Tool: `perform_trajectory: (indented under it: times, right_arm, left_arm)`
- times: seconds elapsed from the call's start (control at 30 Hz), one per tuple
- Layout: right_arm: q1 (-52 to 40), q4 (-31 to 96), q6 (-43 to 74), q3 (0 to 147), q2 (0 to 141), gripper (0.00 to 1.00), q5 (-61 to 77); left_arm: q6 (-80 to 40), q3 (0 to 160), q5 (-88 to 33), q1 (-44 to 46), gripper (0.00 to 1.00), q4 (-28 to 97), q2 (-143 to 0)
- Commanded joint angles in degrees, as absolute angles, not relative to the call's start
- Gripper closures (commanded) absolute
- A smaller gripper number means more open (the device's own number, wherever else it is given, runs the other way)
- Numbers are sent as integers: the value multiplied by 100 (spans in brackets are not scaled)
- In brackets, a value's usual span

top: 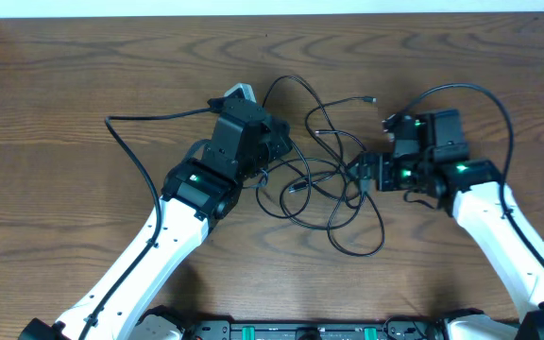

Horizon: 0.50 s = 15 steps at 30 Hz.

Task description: Untangle cables

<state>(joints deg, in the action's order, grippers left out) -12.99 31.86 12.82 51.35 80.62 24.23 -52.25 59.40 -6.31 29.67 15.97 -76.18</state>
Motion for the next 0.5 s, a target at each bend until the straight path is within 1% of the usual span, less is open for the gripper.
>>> perform_trajectory:
  times: [0.0,0.1,0.13,0.2,0.23,0.27,0.37,0.4,0.43,0.47]
  right_arm:
    - [-1684,3142,1330,5087,8359,8,2561]
    - [-2014,2945,1533,5087,8855,16,2368]
    - [-2082,2884,1643,5087,9004,25,2309]
    - [-2180,2755,1737,5087,9282,60,2324]
    - [-2211,2711,1732,5087,9400,84,2362]
    - [-2217,2700,1710,5087,9456,99,2359]
    - [-2182,2700,1573,5105,9432,99,2379]
    - [-2147,2700,1472,5127,9360,99,2443]
    - [-2095,2703,1393,5159,9260,99,2491]
    - [-2043,2703,1334,5192,9146,99,2547]
  left_arm:
    - [-5103,5931,-687,2952,86,1625,-7559]
    - [-5103,5931,-687,2952,86,1625,-7557]
    - [-5100,5931,-687,2952,86,1627,-7557]
    - [-5098,5931,-685,2952,86,1627,-7559]
    - [-5052,5931,-683,2952,86,1636,-7559]
    - [-4976,5931,-676,2952,86,1645,-7557]
    - [-4504,5931,-532,2952,84,1761,-7557]
    - [-4436,5931,-432,2952,78,1863,-7557]
    - [-4431,5931,-307,2952,76,1975,-7559]
    - [-4434,5931,-172,2952,71,2088,-7559]
